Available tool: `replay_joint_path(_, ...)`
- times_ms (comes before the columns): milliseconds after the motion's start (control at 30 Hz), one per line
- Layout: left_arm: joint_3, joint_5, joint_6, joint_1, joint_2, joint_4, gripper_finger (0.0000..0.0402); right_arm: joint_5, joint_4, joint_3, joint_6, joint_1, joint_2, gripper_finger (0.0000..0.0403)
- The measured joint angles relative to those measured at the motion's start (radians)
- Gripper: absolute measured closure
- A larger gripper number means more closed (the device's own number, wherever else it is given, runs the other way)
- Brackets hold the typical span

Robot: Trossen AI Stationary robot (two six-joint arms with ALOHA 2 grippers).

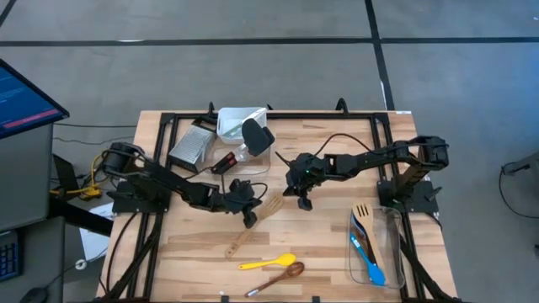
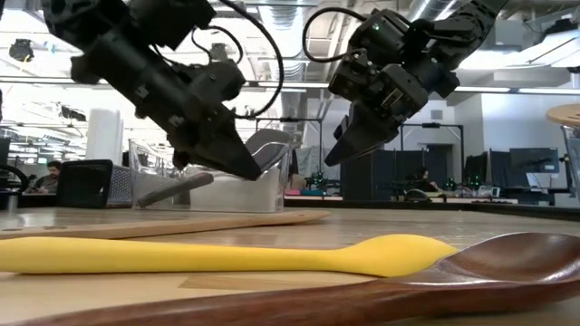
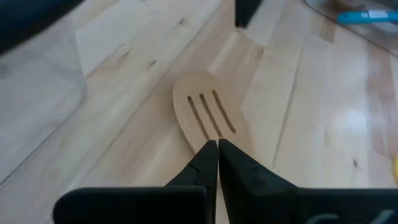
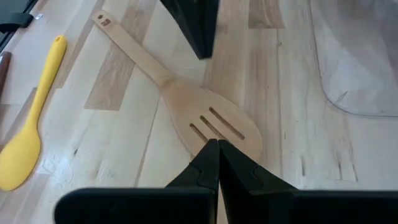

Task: Pick & Place Kitchen Items
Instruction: Put the wooden slotted spatula into the bottom transparent bin

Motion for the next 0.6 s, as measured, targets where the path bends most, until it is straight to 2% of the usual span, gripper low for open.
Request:
replay_joint_path(67,-0.001,0.017,-0.003,-0.013,-0.030,-0.049,0.0400,0.000,0.008,0.000,0.002,0.000,0.000,0.0403)
replay_joint_path(233,-0.001,0.045,-0.017,-0.055,-0.056,-0.052,0.0400,0.012,0.059,0.000,0.002,0.000,0.001,0.0403)
replay_joint_path(500,-0.001,0.048,-0.138,-0.118,-0.056,-0.056,0.0400,0.029,0.113,0.000,-0.025,-0.028,0.001,0.0403)
replay_joint_path(600,-0.001,0.084,-0.197,-0.134,-0.056,-0.056,0.0400,0.029,0.100,0.000,-0.024,-0.036,0.001,0.0403)
